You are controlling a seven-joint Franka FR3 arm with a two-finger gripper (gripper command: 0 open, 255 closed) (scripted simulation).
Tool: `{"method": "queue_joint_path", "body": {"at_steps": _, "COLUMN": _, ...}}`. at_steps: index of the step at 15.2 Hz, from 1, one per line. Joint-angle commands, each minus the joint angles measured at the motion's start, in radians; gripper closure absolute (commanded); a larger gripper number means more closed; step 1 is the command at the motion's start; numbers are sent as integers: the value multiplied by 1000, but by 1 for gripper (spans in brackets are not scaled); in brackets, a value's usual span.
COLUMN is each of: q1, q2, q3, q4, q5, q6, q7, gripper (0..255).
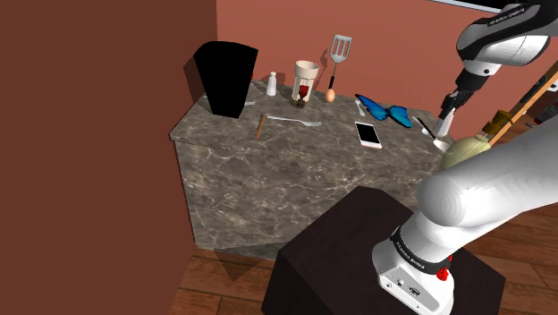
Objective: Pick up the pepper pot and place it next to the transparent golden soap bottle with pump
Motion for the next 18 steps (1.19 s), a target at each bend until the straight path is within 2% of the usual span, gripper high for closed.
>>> {"method": "queue_joint_path", "body": {"at_steps": 1, "q1": 1, "q2": 12, "q3": -8, "q4": -21, "q5": 2, "q6": 32, "q7": -2, "gripper": 255}}
{"method": "queue_joint_path", "body": {"at_steps": 15, "q1": 24, "q2": 143, "q3": -69, "q4": -128, "q5": 72, "q6": 252, "q7": -53, "gripper": 255}}
{"method": "queue_joint_path", "body": {"at_steps": 18, "q1": 23, "q2": 143, "q3": -69, "q4": -128, "q5": 72, "q6": 252, "q7": -53, "gripper": 255}}
